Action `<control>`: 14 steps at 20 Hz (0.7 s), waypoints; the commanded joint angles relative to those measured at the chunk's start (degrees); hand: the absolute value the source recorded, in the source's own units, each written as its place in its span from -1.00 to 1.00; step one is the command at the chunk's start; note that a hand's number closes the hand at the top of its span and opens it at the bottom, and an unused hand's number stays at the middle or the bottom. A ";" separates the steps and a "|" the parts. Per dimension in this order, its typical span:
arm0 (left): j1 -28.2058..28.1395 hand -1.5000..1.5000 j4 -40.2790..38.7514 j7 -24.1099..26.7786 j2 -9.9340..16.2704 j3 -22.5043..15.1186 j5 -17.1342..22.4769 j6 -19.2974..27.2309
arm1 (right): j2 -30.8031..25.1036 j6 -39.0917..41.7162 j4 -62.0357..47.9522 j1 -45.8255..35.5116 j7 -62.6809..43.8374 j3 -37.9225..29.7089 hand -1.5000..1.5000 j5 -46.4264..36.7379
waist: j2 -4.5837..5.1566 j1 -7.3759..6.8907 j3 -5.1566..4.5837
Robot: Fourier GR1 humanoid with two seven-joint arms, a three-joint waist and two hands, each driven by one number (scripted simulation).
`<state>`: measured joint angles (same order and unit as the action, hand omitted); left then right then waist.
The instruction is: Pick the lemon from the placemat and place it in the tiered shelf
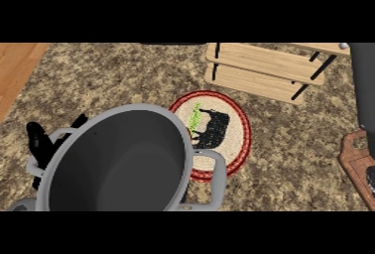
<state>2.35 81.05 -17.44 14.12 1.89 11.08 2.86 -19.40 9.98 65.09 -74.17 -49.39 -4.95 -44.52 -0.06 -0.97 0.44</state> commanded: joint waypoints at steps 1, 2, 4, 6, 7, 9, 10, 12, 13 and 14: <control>-0.51 0.00 -3.37 1.99 -1.39 -0.88 -0.64 -1.20 | -2.70 -1.24 -6.11 0.66 7.17 -1.68 1.00 0.55 | 0.35 0.24 -0.47; -2.56 0.00 -0.72 1.30 -1.40 -1.22 -0.93 -0.70 | -0.67 -4.68 -7.05 2.93 8.15 0.25 1.00 -1.66 | 0.34 -0.08 -0.46; -0.18 0.00 -5.53 2.86 -0.55 -0.16 -0.83 -2.52 | -0.01 -5.07 -9.12 -0.04 6.24 0.44 1.00 -2.79 | 0.36 0.18 -0.50; 1.57 0.00 -4.05 1.29 -1.42 0.07 -0.56 -1.23 | -0.75 -7.40 -12.57 1.29 10.32 -0.59 1.00 -2.68 | 0.39 0.13 -0.47; -0.71 0.00 -2.97 1.23 -0.85 0.15 0.02 -2.43 | -1.00 -8.55 -11.73 4.10 11.43 -0.64 1.00 -2.83 | 0.31 0.19 -0.46; 2.12 0.00 -4.50 0.72 -1.49 -0.41 -1.19 -1.44 | -0.86 -10.83 -15.82 1.19 12.57 -0.82 1.00 -4.00 | 0.42 0.06 -0.47; 0.73 0.00 -2.26 -0.14 -1.40 -0.33 -0.69 -1.52 | -3.05 -9.28 -18.96 -1.68 14.30 -1.76 1.00 -3.65 | 0.43 -0.32 -0.46; 4.41 0.00 -6.17 0.00 -3.05 -0.58 -2.05 0.58 | -3.07 -10.65 -21.12 -1.13 16.94 -2.43 1.00 -3.20 | 0.55 0.03 -0.47; 0.99 0.00 -5.63 2.26 -0.69 0.94 -0.51 -3.06 | -0.14 -14.06 -23.05 -2.79 14.54 -1.25 1.00 -5.34 | 0.55 -0.55 -0.49; 2.56 0.00 -5.27 0.16 -1.84 -0.04 -1.23 -1.48 | -2.80 -13.75 -23.47 -1.72 18.18 -2.20 1.00 -4.64 | 0.51 -0.21 -0.47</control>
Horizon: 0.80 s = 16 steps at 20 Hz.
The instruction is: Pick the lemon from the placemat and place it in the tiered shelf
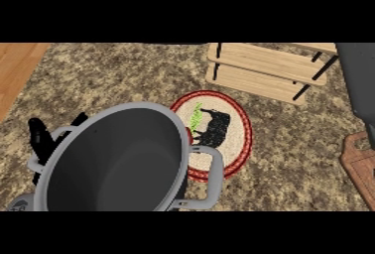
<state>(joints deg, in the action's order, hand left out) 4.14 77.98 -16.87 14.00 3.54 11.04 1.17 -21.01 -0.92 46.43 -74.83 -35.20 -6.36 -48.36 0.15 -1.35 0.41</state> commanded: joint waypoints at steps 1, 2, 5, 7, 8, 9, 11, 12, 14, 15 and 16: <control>-2.45 0.00 0.71 1.33 -2.20 -2.12 -1.30 -0.05 | -1.30 -2.78 -7.10 -3.64 4.43 -2.18 1.00 0.25 | 0.29 -0.36 -0.43; 1.57 0.00 -0.56 -2.29 -0.65 -1.41 -0.67 -0.57 | -1.00 -2.92 -8.99 -6.14 4.08 -1.90 1.00 -0.42 | 0.40 -0.33 -0.44; -1.63 0.00 -1.18 0.86 -2.62 -2.17 -2.18 0.35 | -1.80 -3.60 -9.05 -2.34 9.07 -2.56 1.00 0.79 | 0.20 0.27 -0.43; -0.40 0.00 -0.42 -1.13 -1.08 -1.00 -1.83 0.08 | 0.57 -5.44 -9.52 -2.50 8.44 -1.90 1.00 0.15 | 0.13 0.28 -0.42; 1.86 0.00 -3.37 0.08 -2.66 -1.19 -2.58 1.34 | 1.15 -3.81 -6.17 -1.01 7.69 -1.54 1.00 0.93 | -0.02 1.03 -0.43; 0.04 0.00 0.77 -1.44 -2.96 -2.36 -2.09 0.74 | -2.59 -2.49 -10.91 -5.02 9.96 -3.17 1.00 1.15 | 0.18 0.14 -0.42; -4.79 0.00 1.07 0.99 -2.49 -2.13 -2.36 -0.60 | 0.25 -4.11 -9.31 -1.82 8.86 -1.19 1.00 -0.26 | 0.01 0.22 -0.42; 0.22 0.00 -0.91 -0.35 -2.11 -1.08 -1.76 -0.31 | -1.65 -2.08 -11.21 -2.88 9.75 -0.40 1.00 -1.38 | 0.15 0.46 -0.44; -0.45 0.00 -0.15 -0.82 -2.64 -1.11 -2.14 0.59 | -4.36 0.64 -13.82 -5.57 11.17 -2.12 1.00 -0.18 | 0.22 0.17 -0.43; -0.52 0.00 0.31 -0.04 -2.06 -0.81 -2.26 0.24 | -0.42 -7.80 -12.24 -4.52 7.06 -4.52 1.00 0.77 | 0.23 0.07 -0.43; 0.20 0.00 -0.11 -1.34 -0.03 0.64 -0.73 -1.63 | 0.65 -9.78 -10.33 -3.56 6.00 -6.00 1.00 2.28 | 0.11 0.42 -0.42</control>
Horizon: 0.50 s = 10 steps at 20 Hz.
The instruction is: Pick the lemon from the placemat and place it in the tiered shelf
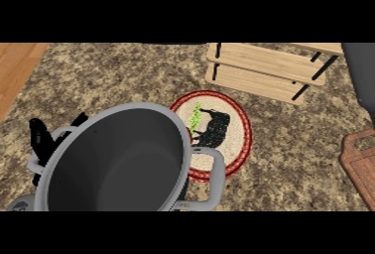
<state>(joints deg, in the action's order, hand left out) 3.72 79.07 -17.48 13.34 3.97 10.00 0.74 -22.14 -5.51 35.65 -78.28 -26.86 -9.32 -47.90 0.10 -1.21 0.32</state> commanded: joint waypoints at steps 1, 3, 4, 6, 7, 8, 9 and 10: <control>-0.20 0.00 -1.22 -0.70 -0.92 -0.82 -0.36 -0.17 | -0.07 -4.94 0.01 -1.31 -2.18 -4.24 -1.00 2.45 | 0.18 0.22 -0.33; -1.25 0.00 -0.18 0.89 -3.93 -3.57 -2.79 1.95 | -0.84 -7.80 -1.06 -2.35 -1.36 -6.34 -1.00 3.56 | 0.42 -0.22 -0.32; -1.04 0.00 1.17 -1.78 -1.72 -2.34 -0.98 -0.08 | 1.22 -9.53 0.71 -0.26 -2.35 -6.62 -1.00 4.29 | 0.11 0.28 -0.31; -2.50 0.00 -0.97 2.41 -2.51 -2.13 -1.95 -0.01 | 0.44 -11.31 -0.20 0.06 0.90 -9.44 -1.00 7.01 | 0.34 0.04 -0.32; -3.44 0.00 -1.13 1.81 -1.56 -0.79 -1.12 -0.38 | 1.10 -9.86 2.36 0.32 0.77 -10.02 -1.00 8.84 | 0.03 0.56 -0.32; -0.57 0.00 -1.93 0.63 -1.27 -0.88 -0.84 -0.86 | -0.20 -9.15 2.20 -2.80 -0.55 -11.24 -1.00 9.78 | 0.11 0.66 -0.33; -0.32 0.00 -4.54 4.24 -3.05 -1.49 -2.00 -0.19 | 3.61 -13.76 2.32 -2.03 -0.92 -10.80 -1.00 9.30 | 0.25 0.59 -0.37; -2.64 0.00 2.39 -1.03 -1.90 -1.76 -1.51 0.54 | 2.41 -13.85 2.08 -0.37 1.29 -12.17 -1.00 10.81 | 0.08 0.08 -0.28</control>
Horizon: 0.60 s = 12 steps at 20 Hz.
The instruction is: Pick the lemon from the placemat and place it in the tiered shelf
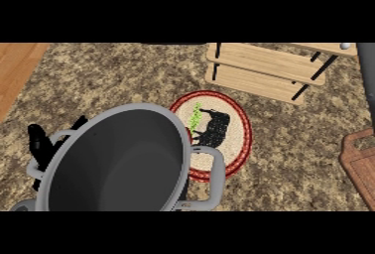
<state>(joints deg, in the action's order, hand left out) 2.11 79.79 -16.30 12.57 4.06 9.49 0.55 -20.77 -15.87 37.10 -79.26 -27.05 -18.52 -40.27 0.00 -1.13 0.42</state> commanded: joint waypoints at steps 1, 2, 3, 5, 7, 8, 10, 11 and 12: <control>0.40 0.00 -2.87 0.64 -2.06 -1.75 -1.81 0.95 | -0.07 -2.22 1.36 -0.48 1.13 -4.65 -1.00 5.17 | 0.25 0.57 -0.42; 1.51 0.00 -4.55 0.37 -0.99 -0.69 -0.66 -0.58 | 0.67 -3.33 2.67 -0.03 1.58 -5.44 -1.00 6.33 | 0.22 0.89 -0.43; -1.16 0.00 -1.05 -0.07 -1.29 -2.07 -1.59 -0.26 | -0.86 -3.79 1.01 -1.68 2.13 -6.69 -1.00 7.03 | 0.32 -0.04 -0.41; -0.78 0.00 -3.09 1.06 -0.30 0.05 -0.03 -1.59 | -1.52 -2.65 5.06 -2.38 -1.65 -7.31 -1.00 8.51 | -0.09 1.05 -0.45; 0.05 0.00 -0.95 -0.91 -1.47 -1.01 -1.13 0.51 | -0.60 -9.31 6.31 1.87 2.18 -7.75 -1.00 7.88 | 0.02 0.90 -0.41; 0.91 0.00 -1.89 -1.01 -0.33 -0.34 -0.28 -1.13 | -3.23 -9.83 4.30 -0.66 1.21 -8.12 -1.00 7.01 | 0.22 0.54 -0.44; -3.28 0.00 1.10 -0.36 -0.87 -1.06 -0.92 -0.76 | -4.91 -10.63 7.17 0.37 -2.35 -7.11 -1.00 5.23 | -0.20 0.92 -0.44; -0.41 0.00 -1.25 -0.98 -0.91 -0.61 -0.94 -0.35 | -7.57 -9.96 6.41 1.99 0.23 -8.05 -1.00 5.64 | 0.05 1.20 -0.43; -0.91 0.00 -0.78 -0.80 -1.55 -0.39 -0.19 -0.43 | -6.59 -11.38 8.83 3.31 -2.92 -6.71 -1.00 3.99 | -0.24 1.66 -0.45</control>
<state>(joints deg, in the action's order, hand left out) 1.34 80.24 -16.85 12.47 4.58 9.38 0.13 -24.92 -24.77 43.11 -78.21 -27.56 -25.57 -34.53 -0.26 -0.34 0.35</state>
